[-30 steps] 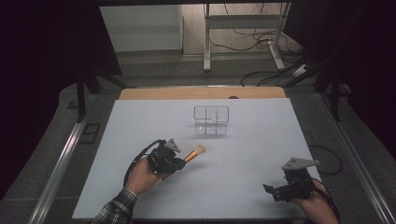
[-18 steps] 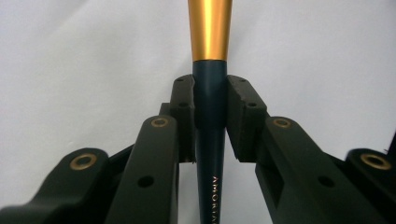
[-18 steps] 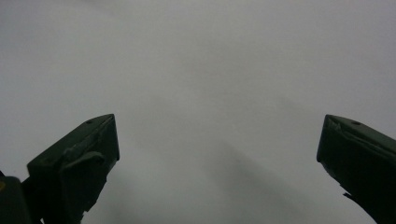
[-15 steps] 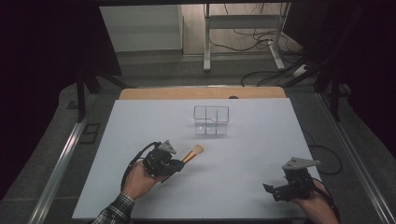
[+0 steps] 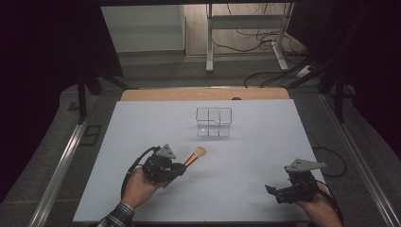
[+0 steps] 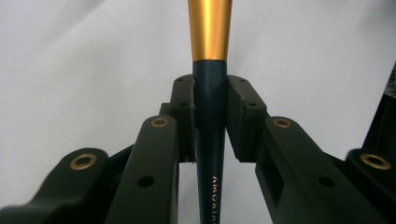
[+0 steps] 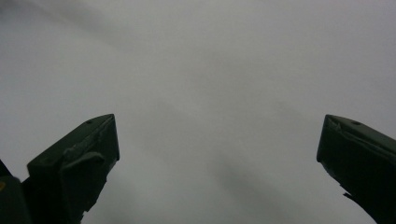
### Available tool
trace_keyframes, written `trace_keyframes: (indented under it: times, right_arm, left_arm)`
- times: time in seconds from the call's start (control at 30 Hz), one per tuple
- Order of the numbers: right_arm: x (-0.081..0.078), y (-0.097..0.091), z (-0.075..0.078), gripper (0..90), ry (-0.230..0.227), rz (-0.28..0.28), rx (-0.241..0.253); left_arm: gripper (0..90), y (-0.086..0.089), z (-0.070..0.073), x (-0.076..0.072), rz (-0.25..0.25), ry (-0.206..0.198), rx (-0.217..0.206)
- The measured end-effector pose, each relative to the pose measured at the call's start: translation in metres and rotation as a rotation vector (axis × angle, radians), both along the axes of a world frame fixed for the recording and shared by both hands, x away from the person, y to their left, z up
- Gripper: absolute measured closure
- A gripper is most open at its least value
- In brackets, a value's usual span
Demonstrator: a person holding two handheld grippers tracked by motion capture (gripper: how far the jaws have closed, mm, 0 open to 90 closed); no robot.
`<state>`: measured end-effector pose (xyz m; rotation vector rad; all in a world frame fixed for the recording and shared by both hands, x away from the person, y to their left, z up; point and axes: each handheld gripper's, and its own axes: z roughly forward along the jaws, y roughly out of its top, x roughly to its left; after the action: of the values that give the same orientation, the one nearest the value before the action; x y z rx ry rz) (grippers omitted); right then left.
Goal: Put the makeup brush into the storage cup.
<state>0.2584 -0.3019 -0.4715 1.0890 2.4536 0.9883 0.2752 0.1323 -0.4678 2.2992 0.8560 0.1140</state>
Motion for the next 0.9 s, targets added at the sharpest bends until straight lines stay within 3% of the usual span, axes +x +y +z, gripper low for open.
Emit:
trace_keyframes:
  times: [0.9]
  right_arm:
    - [0.002, 0.009, 0.007, 0.0, -0.013, 0.013, 0.144]
  left_arm:
    - [74.6, 0.006, -0.001, -0.022, 0.046, -0.036, -0.095]
